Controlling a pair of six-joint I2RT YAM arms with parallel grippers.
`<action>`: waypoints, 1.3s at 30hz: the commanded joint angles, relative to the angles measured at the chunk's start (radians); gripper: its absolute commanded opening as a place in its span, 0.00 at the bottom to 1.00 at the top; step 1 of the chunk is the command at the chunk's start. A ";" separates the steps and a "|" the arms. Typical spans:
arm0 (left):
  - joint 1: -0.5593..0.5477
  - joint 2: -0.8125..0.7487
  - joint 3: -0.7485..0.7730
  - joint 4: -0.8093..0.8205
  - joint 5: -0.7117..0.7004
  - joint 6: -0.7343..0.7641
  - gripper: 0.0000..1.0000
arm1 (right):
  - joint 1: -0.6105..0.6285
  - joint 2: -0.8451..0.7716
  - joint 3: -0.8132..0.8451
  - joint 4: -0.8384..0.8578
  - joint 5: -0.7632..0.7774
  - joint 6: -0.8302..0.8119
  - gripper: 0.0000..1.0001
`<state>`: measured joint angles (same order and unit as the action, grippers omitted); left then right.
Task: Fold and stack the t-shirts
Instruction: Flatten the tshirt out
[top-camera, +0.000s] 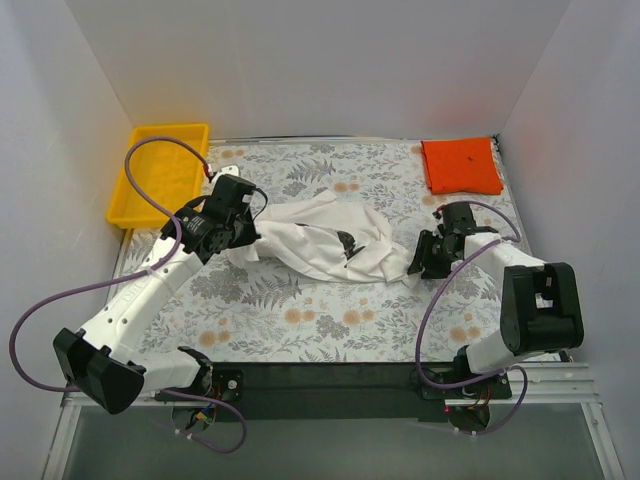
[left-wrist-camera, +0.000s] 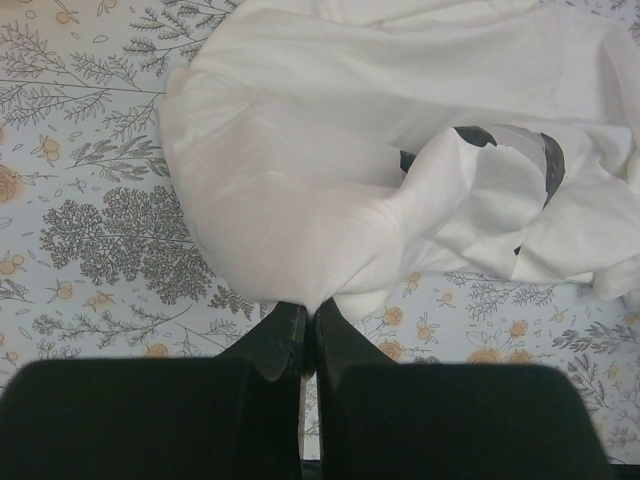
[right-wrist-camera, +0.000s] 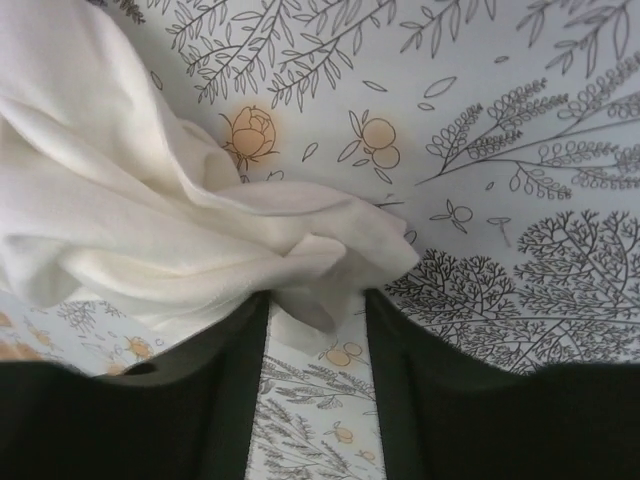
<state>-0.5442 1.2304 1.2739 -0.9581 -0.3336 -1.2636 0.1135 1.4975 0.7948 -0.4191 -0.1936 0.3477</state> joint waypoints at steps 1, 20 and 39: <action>0.007 -0.017 -0.004 0.009 -0.033 0.010 0.00 | 0.002 0.033 0.014 0.059 -0.020 0.001 0.34; 0.023 -0.011 0.029 -0.051 0.099 0.060 0.00 | -0.041 0.236 0.696 -0.219 0.507 -0.105 0.55; 0.023 0.073 -0.031 0.030 0.156 0.081 0.00 | 0.304 0.089 0.195 -0.044 0.284 -0.033 0.55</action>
<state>-0.5255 1.3174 1.2495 -0.9440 -0.1818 -1.1995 0.3782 1.5543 0.9546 -0.5156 0.0326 0.2848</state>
